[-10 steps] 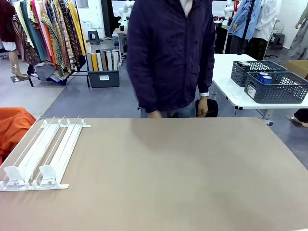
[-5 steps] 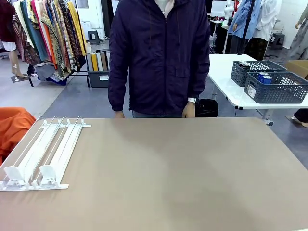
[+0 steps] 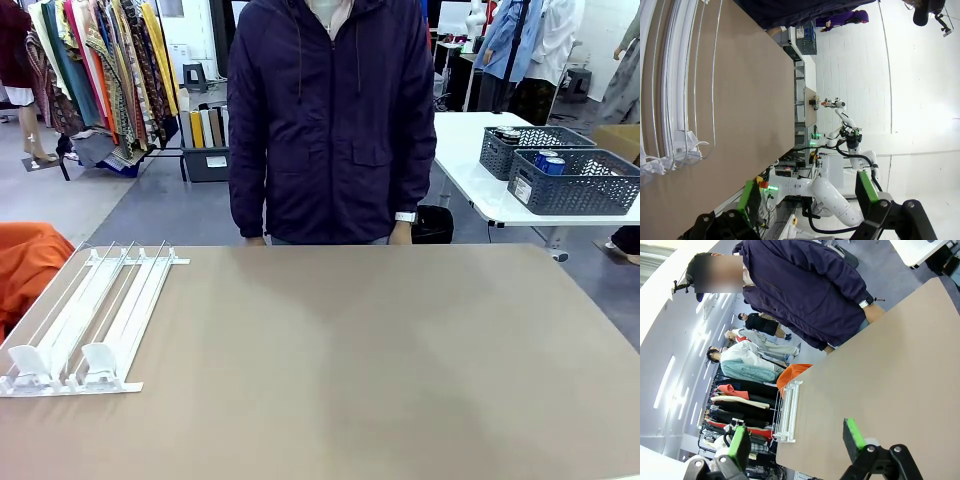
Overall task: Retrieve and store the cans from the dispenser.
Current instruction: Pick up one can from the Automatic Can Dispenser and place it in the middle of the table.
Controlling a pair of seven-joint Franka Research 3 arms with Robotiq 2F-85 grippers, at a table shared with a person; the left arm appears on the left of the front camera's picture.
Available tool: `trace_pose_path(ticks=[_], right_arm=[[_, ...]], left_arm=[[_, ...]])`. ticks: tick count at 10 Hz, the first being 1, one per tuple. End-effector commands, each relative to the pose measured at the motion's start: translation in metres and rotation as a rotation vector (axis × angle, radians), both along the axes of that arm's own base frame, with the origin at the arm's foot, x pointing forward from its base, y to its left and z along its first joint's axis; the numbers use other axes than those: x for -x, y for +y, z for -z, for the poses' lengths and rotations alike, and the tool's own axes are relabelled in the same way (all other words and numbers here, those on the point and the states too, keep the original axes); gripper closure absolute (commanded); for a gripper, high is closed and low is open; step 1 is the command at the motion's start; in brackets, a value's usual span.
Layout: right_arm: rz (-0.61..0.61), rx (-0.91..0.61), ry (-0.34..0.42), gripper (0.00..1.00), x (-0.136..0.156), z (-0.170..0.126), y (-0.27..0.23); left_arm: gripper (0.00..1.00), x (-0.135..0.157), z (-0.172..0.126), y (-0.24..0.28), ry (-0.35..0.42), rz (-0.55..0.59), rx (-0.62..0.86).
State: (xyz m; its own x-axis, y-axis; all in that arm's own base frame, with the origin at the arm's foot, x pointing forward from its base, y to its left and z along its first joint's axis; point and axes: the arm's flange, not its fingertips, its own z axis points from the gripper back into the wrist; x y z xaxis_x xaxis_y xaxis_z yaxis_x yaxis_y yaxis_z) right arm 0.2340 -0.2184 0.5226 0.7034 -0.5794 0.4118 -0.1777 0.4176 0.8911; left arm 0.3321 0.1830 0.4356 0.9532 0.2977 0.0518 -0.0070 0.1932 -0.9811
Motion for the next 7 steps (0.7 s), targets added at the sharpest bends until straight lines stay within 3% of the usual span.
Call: trace_pose_path(ticks=[1, 7], right_arm=[[0.004, -0.003, -0.039, 0.0, -0.0032, -0.0025, -0.0005], [0.004, -0.003, -0.039, 0.0, -0.0032, -0.0025, -0.0005]], left_arm=[[0.0, 0.003, -0.0015, -0.001, 0.012, -0.002, -0.007], [0.0, 0.003, -0.0015, -0.001, 0.012, -0.002, -0.007]])
